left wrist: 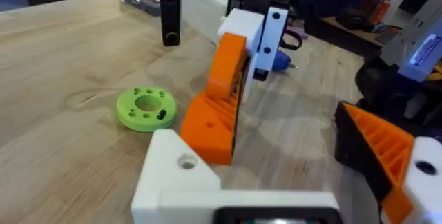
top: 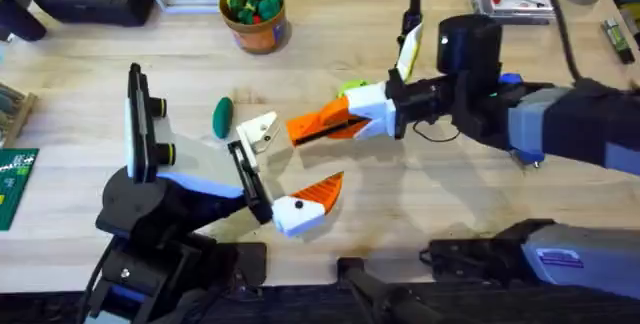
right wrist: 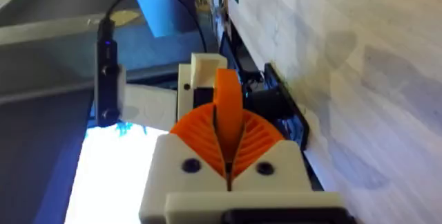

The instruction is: Pick up the gripper from the table and insert it into the empty holder that is missing its gripper. Then pick up a screw, insert it into the mounting hole, and use the screwdriver to tighten it. Finally, clean up the table by picking up the vegetable and placing it into the bucket.

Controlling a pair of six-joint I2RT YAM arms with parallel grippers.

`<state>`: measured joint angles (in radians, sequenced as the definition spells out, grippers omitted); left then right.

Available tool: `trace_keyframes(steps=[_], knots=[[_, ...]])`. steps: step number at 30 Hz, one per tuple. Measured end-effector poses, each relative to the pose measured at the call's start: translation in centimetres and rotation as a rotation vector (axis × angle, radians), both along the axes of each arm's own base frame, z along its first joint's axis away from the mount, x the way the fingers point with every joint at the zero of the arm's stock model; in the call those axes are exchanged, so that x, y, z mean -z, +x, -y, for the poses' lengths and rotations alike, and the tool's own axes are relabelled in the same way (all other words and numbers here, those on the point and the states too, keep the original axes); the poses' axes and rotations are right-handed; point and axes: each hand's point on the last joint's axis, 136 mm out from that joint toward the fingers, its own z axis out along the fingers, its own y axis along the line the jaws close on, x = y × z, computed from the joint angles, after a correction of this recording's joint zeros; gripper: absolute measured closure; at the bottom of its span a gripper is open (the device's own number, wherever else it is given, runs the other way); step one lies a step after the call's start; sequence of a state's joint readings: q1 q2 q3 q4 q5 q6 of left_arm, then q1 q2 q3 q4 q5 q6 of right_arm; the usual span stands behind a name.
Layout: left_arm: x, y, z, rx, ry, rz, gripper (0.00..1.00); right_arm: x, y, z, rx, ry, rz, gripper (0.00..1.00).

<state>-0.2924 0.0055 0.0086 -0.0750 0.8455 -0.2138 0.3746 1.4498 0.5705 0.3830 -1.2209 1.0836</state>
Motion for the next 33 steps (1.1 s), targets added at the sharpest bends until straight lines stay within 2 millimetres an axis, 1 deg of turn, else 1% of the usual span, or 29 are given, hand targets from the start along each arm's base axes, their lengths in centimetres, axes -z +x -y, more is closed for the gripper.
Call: trace_keyframes(steps=[3,4,11,21,26,33], knots=[[0.0,0.0,0.0,0.000,0.000,0.001,0.015,0.4,-0.5,-0.3,-0.026,0.002,-0.025,0.992],[0.0,0.0,0.0,0.000,0.000,0.001,0.015,0.4,-1.0,-0.6,-0.051,0.007,-0.029,0.992],[0.0,0.0,0.0,0.000,0.000,0.000,0.015,-0.8,-1.3,-1.6,-0.093,0.025,0.006,0.992],[0.0,0.1,0.0,-0.004,0.000,0.001,0.015,-1.8,-0.6,-2.0,-0.090,0.040,0.046,0.992],[0.0,0.0,0.0,-0.001,-0.001,-0.003,0.015,-1.1,-0.1,-2.3,-0.093,0.032,0.024,0.992],[0.0,0.5,-0.2,-0.029,-0.001,-0.003,0.015,-0.6,1.2,-4.1,-0.146,0.059,0.012,0.992]])
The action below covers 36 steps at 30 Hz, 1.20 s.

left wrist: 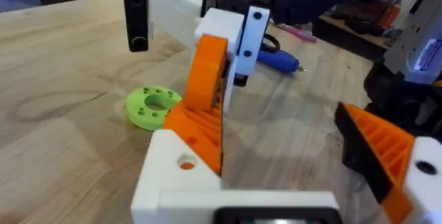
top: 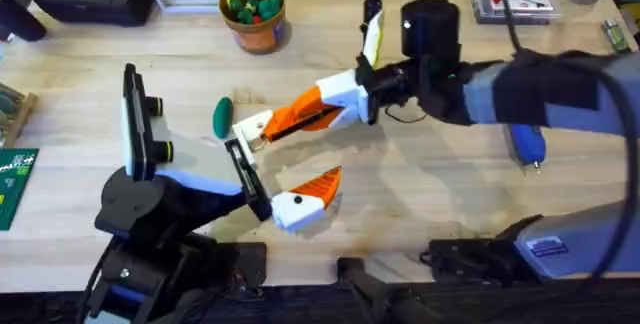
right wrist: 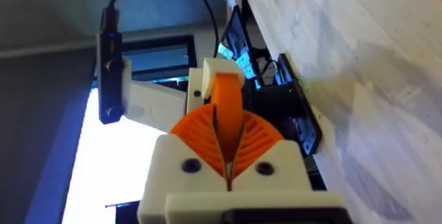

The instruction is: Pick up the gripper from the table and insert it into the empty holder that is missing its gripper. Then pick up a screw, insert it into the mounting hole, and use the screwdriver to tighten it. Finally, clean up the table by picking up the vegetable and placing it into the bucket.

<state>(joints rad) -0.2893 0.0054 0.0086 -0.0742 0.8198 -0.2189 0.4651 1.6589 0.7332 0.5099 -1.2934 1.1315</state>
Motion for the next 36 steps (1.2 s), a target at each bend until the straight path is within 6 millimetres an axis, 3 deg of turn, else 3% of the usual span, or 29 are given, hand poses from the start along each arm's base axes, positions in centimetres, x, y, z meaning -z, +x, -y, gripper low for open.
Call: trace_keyframes(steps=[11,29,36], knots=[[0.0,0.7,-0.4,-0.045,-0.010,-0.019,0.015,0.2,-0.2,-3.1,-0.111,0.006,-0.054,0.992],[0.0,1.3,-0.8,-0.084,-0.008,-0.017,0.015,0.2,0.4,-3.8,-0.082,-0.007,-0.036,0.980],[-0.1,1.1,-0.7,-0.075,-0.008,-0.015,0.015,0.2,-0.4,-4.5,-0.098,-0.015,-0.039,0.678]])
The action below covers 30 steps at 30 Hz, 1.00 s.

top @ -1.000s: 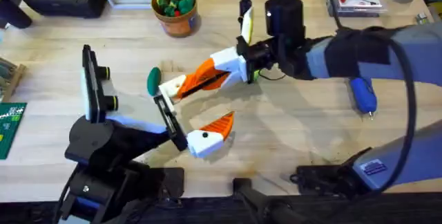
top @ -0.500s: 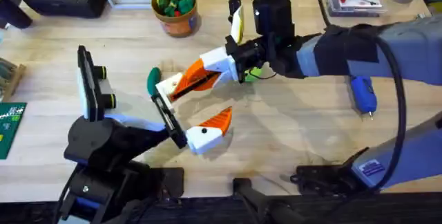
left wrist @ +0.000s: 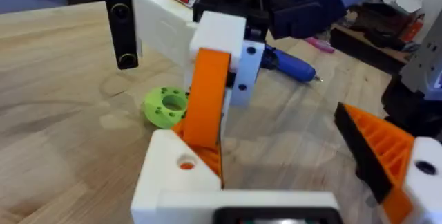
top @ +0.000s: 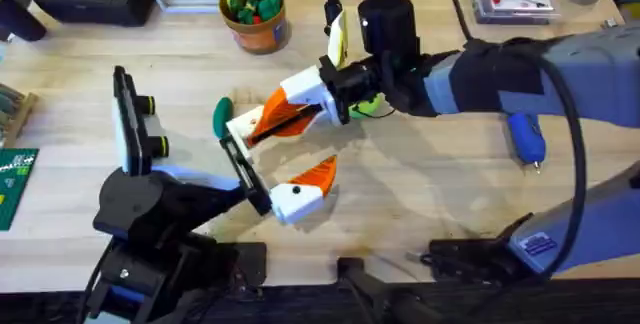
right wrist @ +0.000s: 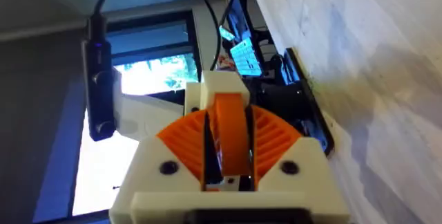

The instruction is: Pick up the gripper from the table and insert it into the empty holder that is missing its gripper. Then pick up a screw, insert it into the mounting hole, and use the screwdriver to tighten it. Finally, clean up the table by picking up the vegetable and placing it into the bucket.

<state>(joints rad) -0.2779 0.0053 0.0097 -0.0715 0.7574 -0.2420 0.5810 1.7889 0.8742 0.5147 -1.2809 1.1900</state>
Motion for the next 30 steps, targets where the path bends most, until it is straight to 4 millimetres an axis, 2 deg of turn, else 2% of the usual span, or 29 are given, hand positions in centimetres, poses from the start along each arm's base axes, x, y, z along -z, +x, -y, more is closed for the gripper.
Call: trace_keyframes(steps=[11,13,14,16,19,23,27,30], knots=[[0.0,-1.3,0.8,0.081,-0.002,-0.003,0.015,-0.2,-0.4,-0.4,-0.015,0.005,0.008,0.473],[0.0,-1.3,0.8,0.085,-0.003,-0.003,0.014,-0.2,-0.3,-0.4,-0.012,0.006,0.013,0.122],[0.0,-1.3,0.8,0.085,-0.002,-0.003,0.014,-0.2,-0.2,-0.4,-0.008,0.008,0.021,0.038],[0.0,-1.3,0.8,0.085,-0.003,-0.003,0.014,-0.2,0.4,-0.2,0.013,0.007,0.032,0.011],[0.0,-1.3,0.8,0.085,-0.003,-0.003,0.014,-0.4,2.7,0.6,0.088,0.023,0.099,0.007],[0.0,-1.3,0.8,0.085,-0.002,-0.003,0.014,-1.1,7.5,2.9,0.236,0.026,0.203,0.007],[0.0,-1.3,0.8,0.086,-0.003,-0.003,0.014,-2.5,12.1,5.6,0.364,0.027,0.303,0.007],[0.0,-1.3,0.8,0.085,-0.002,-0.003,0.014,-2.8,14.0,7.2,0.427,-0.029,0.318,0.007]])
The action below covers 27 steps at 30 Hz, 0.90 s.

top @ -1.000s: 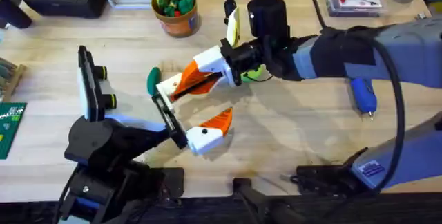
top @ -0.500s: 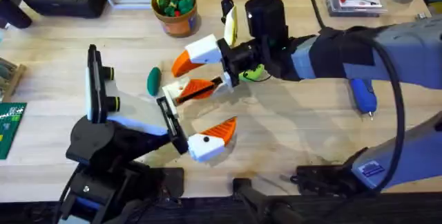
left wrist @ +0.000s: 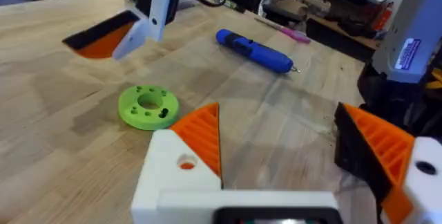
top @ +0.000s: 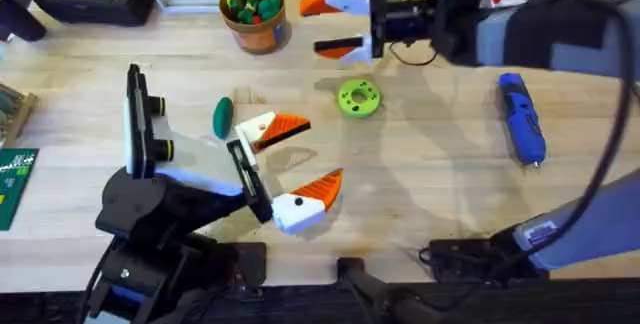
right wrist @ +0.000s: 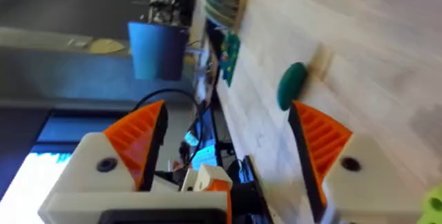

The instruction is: Pick up the gripper from the table and insert it into the empty holder that is missing its gripper. Then pick up a screw, insert it into the mounting hole, and use the screwdriver to tighten it. Finally, clean up the table by picking up the vegetable and placing it into the bucket.

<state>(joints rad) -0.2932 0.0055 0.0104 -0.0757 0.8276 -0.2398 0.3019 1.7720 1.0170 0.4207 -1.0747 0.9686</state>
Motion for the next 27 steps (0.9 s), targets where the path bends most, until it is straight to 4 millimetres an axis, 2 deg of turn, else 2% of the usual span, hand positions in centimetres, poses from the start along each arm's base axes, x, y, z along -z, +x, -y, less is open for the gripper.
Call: trace_keyframes(steps=[5,10,15,19,22,27], knots=[[0.0,0.0,0.0,0.003,0.000,0.000,0.015,0.7,-0.4,2.0,0.072,-0.167,-0.020,0.007],[0.0,-0.1,0.1,0.007,0.000,0.000,0.015,1.6,-3.4,3.9,0.097,-0.431,0.057,0.007],[0.0,-0.2,0.1,0.010,0.000,-0.001,0.015,3.9,-7.0,6.0,0.081,-0.784,0.133,0.007],[0.0,-0.2,0.1,0.011,0.000,-0.001,0.014,6.7,-8.3,7.4,0.040,-1.023,0.177,0.010],[0.0,-0.2,0.1,0.011,0.000,-0.002,0.014,8.1,-8.1,7.7,0.028,-1.122,0.207,0.087],[0.0,-0.2,0.1,0.011,-0.001,-0.001,0.016,10.1,-7.7,8.3,0.010,-1.219,0.211,0.271]])
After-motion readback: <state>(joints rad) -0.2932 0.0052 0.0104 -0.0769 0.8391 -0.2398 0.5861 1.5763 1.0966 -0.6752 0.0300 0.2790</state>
